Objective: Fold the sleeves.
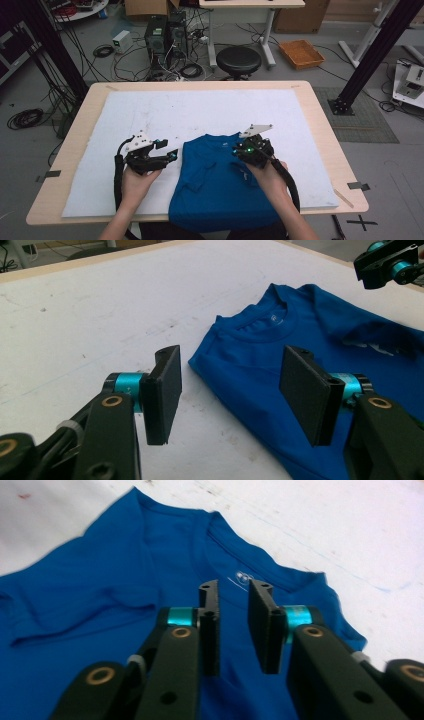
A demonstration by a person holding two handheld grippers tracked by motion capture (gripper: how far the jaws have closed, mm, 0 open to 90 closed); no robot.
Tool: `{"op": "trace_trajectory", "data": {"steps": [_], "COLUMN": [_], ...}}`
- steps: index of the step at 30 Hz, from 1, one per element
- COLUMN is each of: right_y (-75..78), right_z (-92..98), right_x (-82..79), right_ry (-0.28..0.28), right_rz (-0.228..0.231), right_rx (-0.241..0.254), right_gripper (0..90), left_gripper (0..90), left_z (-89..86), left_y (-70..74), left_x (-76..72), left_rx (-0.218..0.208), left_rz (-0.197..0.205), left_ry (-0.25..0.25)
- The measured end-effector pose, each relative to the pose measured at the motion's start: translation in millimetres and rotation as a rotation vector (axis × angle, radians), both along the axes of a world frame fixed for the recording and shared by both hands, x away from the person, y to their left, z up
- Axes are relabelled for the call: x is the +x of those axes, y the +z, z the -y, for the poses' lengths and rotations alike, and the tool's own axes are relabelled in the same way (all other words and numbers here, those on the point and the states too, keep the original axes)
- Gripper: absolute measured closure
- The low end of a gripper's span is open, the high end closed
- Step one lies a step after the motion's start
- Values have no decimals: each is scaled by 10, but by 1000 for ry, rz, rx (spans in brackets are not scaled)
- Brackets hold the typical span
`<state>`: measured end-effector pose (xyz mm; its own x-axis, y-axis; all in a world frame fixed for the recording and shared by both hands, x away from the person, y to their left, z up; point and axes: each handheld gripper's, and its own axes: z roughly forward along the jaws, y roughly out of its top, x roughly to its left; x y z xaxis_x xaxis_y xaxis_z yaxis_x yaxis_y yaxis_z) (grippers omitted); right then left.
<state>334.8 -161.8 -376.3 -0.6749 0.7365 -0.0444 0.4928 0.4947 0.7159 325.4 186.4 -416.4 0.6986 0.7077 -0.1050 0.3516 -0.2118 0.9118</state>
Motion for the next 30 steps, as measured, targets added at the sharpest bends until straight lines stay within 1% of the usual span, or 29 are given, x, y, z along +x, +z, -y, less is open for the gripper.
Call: {"op": "trace_trajectory", "data": {"steps": [1, 3, 5, 6, 8, 10, 12, 14, 15, 16, 17, 18, 19, 20, 21, 22, 23, 24, 25, 26, 27, 28, 30], "right_y": [0, 6, -15, -38, -92, -184, -252, -326, -326, -356, -429, -460, -460, -549, -576, -586, -585, -571, -554, -538, -524, -509, -483], "right_z": [29, 163, 377, 469, 612, 735, 763, 736, 736, 707, 631, 606, 606, 569, 566, 569, 575, 589, 602, 619, 639, 659, 693], "right_x": [-2, -25, -73, -112, -189, -297, -388, -500, -500, -542, -600, -610, -610, -619, -625, -631, -646, -658, -675, -690, -705, -715, -717], "right_ry": [3, -16, -27, -33, -35, -11, 11, 45, 45, 61, 87, 92, 92, 98, 111, 118, 122, 130, 135, 143, 147, 140, 133], "right_rz": [12, 16, 17, 11, 9, -6, -19, -30, -30, -30, -44, -48, -48, -71, -84, -83, -81, -79, -84, -88, -84, -78, -71], "right_rx": [8, 39, 78, 96, 109, 133, 138, 146, 146, 138, 99, 78, 78, 21, 9, -3, -10, -7, 1, 6, 17, 26, 48], "right_gripper": [711, 703, 677, 676, 673, 673, 674, 677, 677, 677, 685, 710, 710, 812, 856, 886, 888, 888, 888, 880, 842, 830, 743], "left_gripper": [422, 422, 422, 422, 422, 422, 422, 422, 422, 422, 422, 422, 422, 422, 422, 422, 422, 422, 422, 422, 422, 422, 429], "left_z": [0, 7, 12, 12, 21, 30, 36, 53, 62, 69, 80, 80, 87, 104, 116, 135, 158, 190, 235, 294, 343, 384, 492], "left_y": [0, -7, -14, -14, -14, -12, -11, -9, -9, -10, -12, -12, -14, -11, -9, -3, 4, 11, 18, 22, 22, 20, 3], "left_x": [0, 1, 5, 5, 2, 0, -1, -7, -11, -12, -14, -14, -19, -30, -38, -53, -70, -88, -111, -136, -160, -181, -248], "left_rx": [0, 2, 4, 4, 1, 4, 4, 4, 5, 5, 8, 8, 5, 6, 5, 1, -2, -3, -8, 0, 7, 8, 25], "left_rz": [0, -1, -4, -4, -2, -1, -3, -4, -5, -3, -3, -3, -8, -15, -16, -22, -25, -26, -36, -42, -50, -61, -78], "left_ry": [0, 1, -1, -1, -4, -3, -2, -3, -3, -6, -9, -9, -13, -23, -25, -34, -48, -62, -79, -100, -119, -134, -173]}}
